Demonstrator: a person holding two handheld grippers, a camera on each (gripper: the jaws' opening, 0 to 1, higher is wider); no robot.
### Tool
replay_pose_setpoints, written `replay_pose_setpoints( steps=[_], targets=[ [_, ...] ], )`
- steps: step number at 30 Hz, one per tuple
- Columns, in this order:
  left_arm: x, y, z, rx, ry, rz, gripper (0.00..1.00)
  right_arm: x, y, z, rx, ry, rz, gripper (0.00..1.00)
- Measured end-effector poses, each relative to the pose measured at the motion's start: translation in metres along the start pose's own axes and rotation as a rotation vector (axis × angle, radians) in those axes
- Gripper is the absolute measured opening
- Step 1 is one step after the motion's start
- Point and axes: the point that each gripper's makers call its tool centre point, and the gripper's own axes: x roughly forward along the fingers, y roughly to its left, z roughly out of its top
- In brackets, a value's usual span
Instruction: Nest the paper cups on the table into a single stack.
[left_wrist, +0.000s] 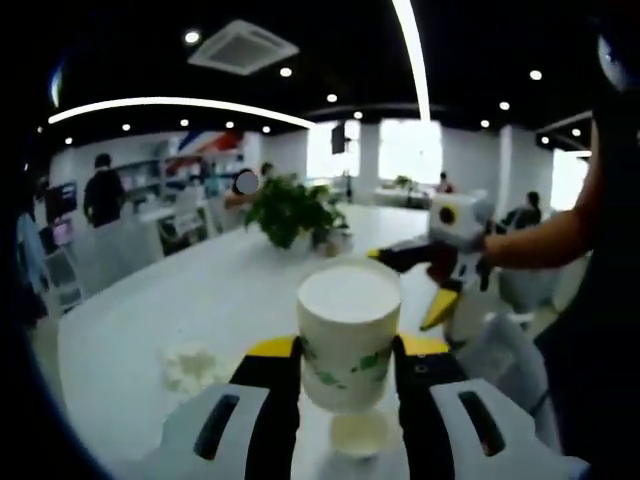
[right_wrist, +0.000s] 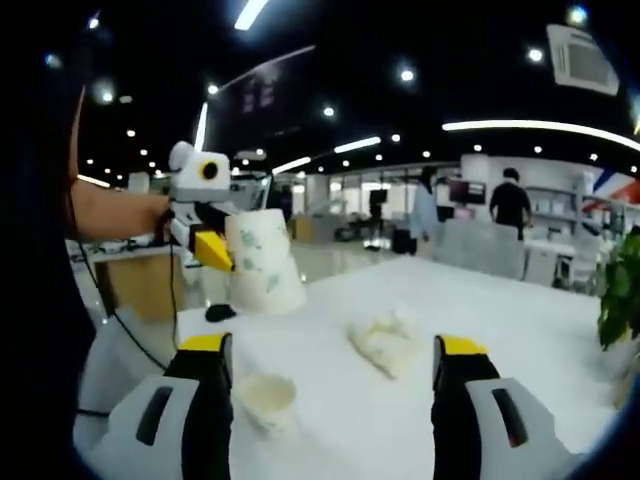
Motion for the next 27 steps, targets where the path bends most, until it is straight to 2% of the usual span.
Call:
replay_pose_setpoints(
  steps=[11,14,15,18,24,27],
  targets=[
    [0.002,-0.01,0.006,0.029,-0.02,-0.033,0.35,0.012,0.023,0.009,0.014,0.014,0.092,0.68],
    [0.004,-0.007,0.007,0.029,-0.032,-0.026,0.34,0.015,0.031,0.014,0.058,0.004,0.132,0.59],
    [0.004,-0.008,0.009,0.027,-0.047,-0.025,0.34,0.015,0.031,0.014,0.066,0.001,0.136,0.55],
    [0.004,-0.007,0.017,-0.011,-0.102,-0.028,0.35,0.023,0.035,0.017,0.16,-0.024,0.168,0.49],
    [0.001,-0.005,0.021,-0.043,-0.136,-0.027,0.35,0.029,0.038,0.026,0.168,-0.054,0.182,0.46],
    [-0.003,-0.002,0.028,-0.102,-0.2,-0.025,0.34,0.028,0.042,0.039,0.203,-0.088,0.22,0.43]
  ],
)
